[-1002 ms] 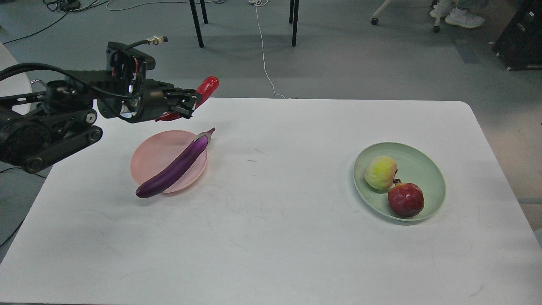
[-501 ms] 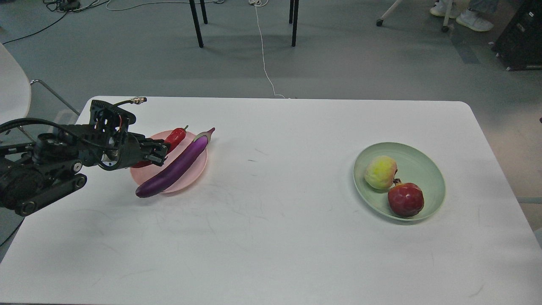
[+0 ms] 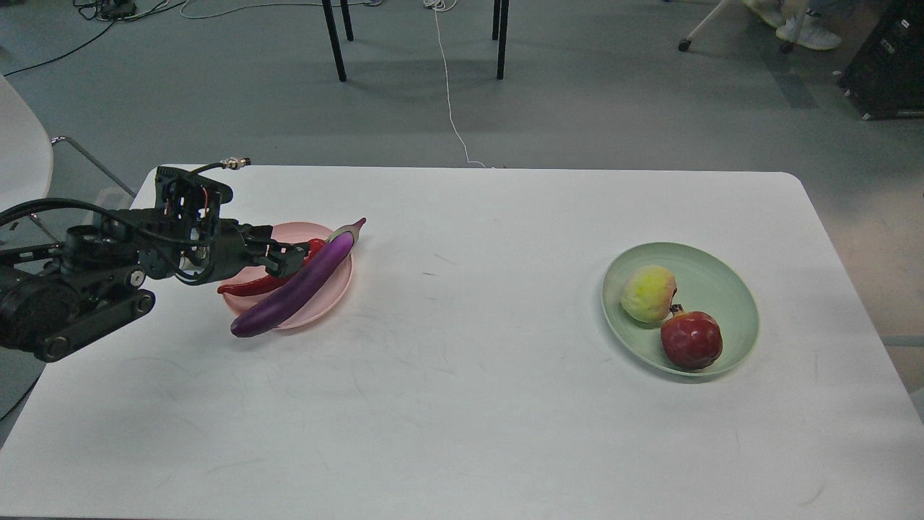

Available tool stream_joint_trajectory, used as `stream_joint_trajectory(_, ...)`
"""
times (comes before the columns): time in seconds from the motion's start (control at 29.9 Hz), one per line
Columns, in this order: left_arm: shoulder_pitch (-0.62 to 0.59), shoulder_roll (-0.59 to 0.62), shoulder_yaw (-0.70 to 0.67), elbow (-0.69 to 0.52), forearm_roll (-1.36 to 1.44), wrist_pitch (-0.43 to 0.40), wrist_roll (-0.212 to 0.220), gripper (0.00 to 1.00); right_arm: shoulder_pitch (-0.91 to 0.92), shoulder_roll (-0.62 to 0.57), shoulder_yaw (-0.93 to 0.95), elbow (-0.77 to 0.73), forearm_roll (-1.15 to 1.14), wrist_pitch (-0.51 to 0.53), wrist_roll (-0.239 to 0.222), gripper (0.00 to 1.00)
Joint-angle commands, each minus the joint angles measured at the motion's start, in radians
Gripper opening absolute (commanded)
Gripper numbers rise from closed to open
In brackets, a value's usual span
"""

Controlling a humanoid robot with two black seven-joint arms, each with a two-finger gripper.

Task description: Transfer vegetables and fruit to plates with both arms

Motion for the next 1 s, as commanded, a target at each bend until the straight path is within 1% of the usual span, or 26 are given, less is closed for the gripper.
stream_joint_trajectory(0.0,0.005,0.007,-0.146,0.000,-0.284,-0.008,0.002,0.98,0.043,0.006,-0.002,-0.022,-0.001,0.000,0.000,0.99)
stream_joint_trajectory(0.07,0.006,0.006,-0.190,0.000,-0.431,-0.008,0.000,0.98,0.058,0.014,0.002,-0.043,-0.001,0.000,0.000,0.99)
stream_joint_trajectory(0.23,0.006,-0.011,-0.277,0.004,-0.827,-0.008,0.005,0.98,0.094,0.115,0.028,-0.078,-0.001,0.000,0.000,0.99)
stream_joint_trajectory(0.33,0.006,-0.045,-0.338,0.013,-1.050,-0.008,0.009,0.98,0.098,0.126,0.045,-0.080,-0.001,0.000,0.000,0.99)
stream_joint_trajectory(0.4,0.008,-0.071,-0.372,0.048,-1.177,-0.008,0.009,0.98,0.129,0.133,0.048,-0.082,-0.001,0.000,-0.001,0.99)
stream_joint_trajectory(0.43,0.008,-0.087,-0.383,0.069,-1.228,-0.010,0.003,0.98,0.146,0.142,0.048,-0.082,-0.001,0.000,-0.012,0.99)
stream_joint_trajectory(0.53,0.012,-0.137,-0.418,0.125,-1.384,-0.016,0.000,0.98,0.169,0.207,0.050,-0.082,-0.001,0.000,-0.024,0.99)
stream_joint_trajectory(0.6,0.031,-0.166,-0.461,0.161,-1.463,-0.048,0.000,0.98,0.175,0.244,0.050,-0.094,-0.001,0.000,-0.027,0.99)
stream_joint_trajectory(0.67,0.060,-0.199,-0.533,0.213,-1.513,-0.108,0.000,0.98,0.193,0.279,0.050,-0.133,0.001,0.000,-0.051,0.99)
stream_joint_trajectory(0.73,0.084,-0.242,-0.623,0.266,-1.530,-0.163,0.009,0.98,0.206,0.339,0.056,-0.175,0.010,0.000,-0.093,0.99)
stream_joint_trajectory(0.8,0.101,-0.276,-0.689,0.298,-1.534,-0.192,0.011,0.98,0.210,0.389,0.073,-0.206,0.013,0.000,-0.139,0.99)
stream_joint_trajectory(0.83,0.112,-0.288,-0.713,0.306,-1.537,-0.201,0.012,0.98,0.209,0.408,0.093,-0.215,0.014,0.000,-0.154,0.99)
stream_joint_trajectory(0.97,0.137,-0.325,-0.777,0.310,-1.593,-0.247,0.014,0.98,0.198,0.463,0.142,-0.244,0.014,0.000,-0.168,0.99)
